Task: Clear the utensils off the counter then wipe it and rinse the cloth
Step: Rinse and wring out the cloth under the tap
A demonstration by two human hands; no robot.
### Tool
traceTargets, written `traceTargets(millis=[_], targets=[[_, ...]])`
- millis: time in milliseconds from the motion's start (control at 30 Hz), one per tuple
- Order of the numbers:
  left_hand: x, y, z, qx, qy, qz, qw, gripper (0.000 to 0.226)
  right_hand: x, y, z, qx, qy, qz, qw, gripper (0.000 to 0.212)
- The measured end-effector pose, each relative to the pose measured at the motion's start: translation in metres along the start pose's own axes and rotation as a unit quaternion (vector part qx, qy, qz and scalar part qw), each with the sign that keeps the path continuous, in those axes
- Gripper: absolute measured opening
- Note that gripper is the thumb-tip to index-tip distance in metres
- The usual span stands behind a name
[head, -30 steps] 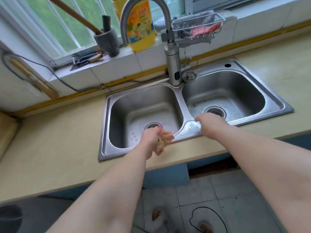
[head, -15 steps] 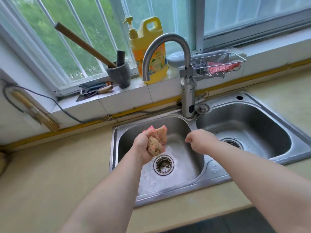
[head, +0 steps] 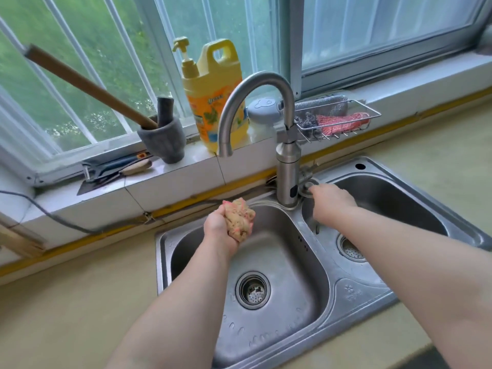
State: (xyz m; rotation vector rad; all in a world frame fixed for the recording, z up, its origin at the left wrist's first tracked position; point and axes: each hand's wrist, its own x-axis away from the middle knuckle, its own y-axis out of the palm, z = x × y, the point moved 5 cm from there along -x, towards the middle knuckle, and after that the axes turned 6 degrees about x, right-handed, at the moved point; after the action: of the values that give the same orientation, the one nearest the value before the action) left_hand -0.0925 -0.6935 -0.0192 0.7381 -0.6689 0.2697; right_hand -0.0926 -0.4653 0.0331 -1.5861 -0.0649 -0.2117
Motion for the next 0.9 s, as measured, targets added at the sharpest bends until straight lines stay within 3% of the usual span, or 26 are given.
traceTargets(millis=[200,333,467,600,767,900], targets=[[-0.003,0.024,0.012,0.021,0.037,0.014,0.999,0.046,-0.048,-0.018,0.002,0.048,-0.049,0.06,0.996,0.055],[-0.002,0.035,0.014,0.039,0.065,0.015,0.997,0.047,-0.077,-0.017,0.01,0.084,-0.071,0.041,0.993,0.051],[-0.007,0.035,0.013,0.069,0.097,0.029,0.993,0.05,-0.083,-0.015,0.015,0.104,-0.098,0.019,0.99,0.028],[-0.016,0.03,0.008,0.099,0.131,0.053,0.985,0.051,-0.074,0.006,0.022,0.122,-0.121,-0.015,0.985,0.031],[-0.023,0.022,0.003,0.117,0.168,0.075,0.976,0.052,-0.071,0.036,0.023,0.194,-0.133,-0.094,0.967,0.051],[-0.026,0.006,-0.003,0.13,0.168,0.11,0.971,0.056,-0.077,0.028,0.003,0.237,-0.178,-0.068,0.953,0.035]])
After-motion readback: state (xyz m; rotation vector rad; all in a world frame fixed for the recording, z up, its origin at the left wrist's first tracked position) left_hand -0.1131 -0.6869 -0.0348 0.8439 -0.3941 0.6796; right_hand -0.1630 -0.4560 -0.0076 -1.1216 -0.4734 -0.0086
